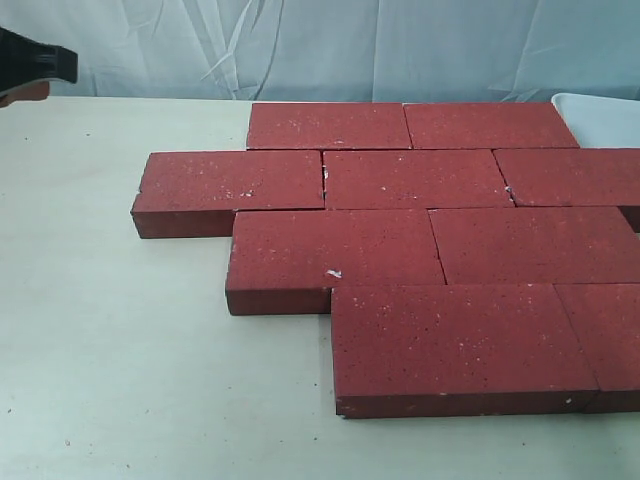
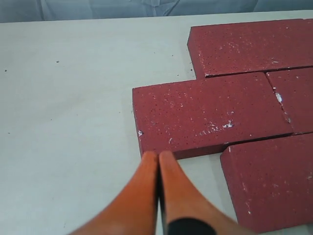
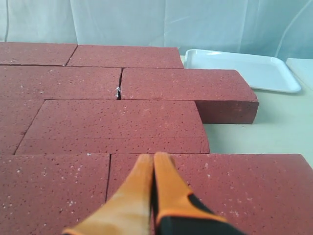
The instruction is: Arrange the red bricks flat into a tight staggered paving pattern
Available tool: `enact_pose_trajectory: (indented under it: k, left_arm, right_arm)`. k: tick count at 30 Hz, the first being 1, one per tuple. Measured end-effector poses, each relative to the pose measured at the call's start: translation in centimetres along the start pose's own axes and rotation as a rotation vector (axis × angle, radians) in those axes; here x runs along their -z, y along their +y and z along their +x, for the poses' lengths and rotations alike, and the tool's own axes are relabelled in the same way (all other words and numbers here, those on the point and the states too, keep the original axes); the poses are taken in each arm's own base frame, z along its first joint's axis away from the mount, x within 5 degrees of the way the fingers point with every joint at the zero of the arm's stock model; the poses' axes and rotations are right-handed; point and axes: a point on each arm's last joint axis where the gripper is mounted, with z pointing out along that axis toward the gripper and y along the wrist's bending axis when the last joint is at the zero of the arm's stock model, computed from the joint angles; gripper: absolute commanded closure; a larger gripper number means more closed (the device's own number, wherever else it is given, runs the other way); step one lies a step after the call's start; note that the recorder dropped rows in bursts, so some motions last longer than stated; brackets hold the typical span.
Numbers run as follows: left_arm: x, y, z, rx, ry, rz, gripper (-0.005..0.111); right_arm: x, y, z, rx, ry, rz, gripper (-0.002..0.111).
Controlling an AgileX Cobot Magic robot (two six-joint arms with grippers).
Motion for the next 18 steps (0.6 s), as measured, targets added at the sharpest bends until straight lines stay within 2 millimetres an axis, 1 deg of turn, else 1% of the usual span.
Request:
enact_pose_trajectory:
  k: [2, 7, 10, 13, 18]
  left_arm:
    - [1.3, 0.1, 0.8, -0.001, -0.020, 0.003, 0.107]
    - [4.0, 0.4, 3.9, -0.002, -0.049, 0.007, 0.107]
    - [5.9, 0.5, 5.4, -0.003, -0.095, 0.013, 0.107]
    - [7.5, 0.6, 6.3, -0.004, -0.141, 0.019, 0.107]
    - [9.7, 0.7, 6.7, -0.020, -0.225, 0.018, 0.107]
  right_arm:
    - [0.0, 0.0, 0.0, 0.000, 0.000, 0.000, 0.109]
    - [0.0, 0.0, 0.0, 0.000, 0.000, 0.000, 0.109]
    - [0.0, 0.0, 0.0, 0.000, 0.001, 0.000, 0.109]
    - [0.0, 0.0, 0.0, 0.000, 0.001, 0.000, 0.109]
    - [0.0, 0.0, 0.0, 0.000, 0.001, 0.000, 0.109]
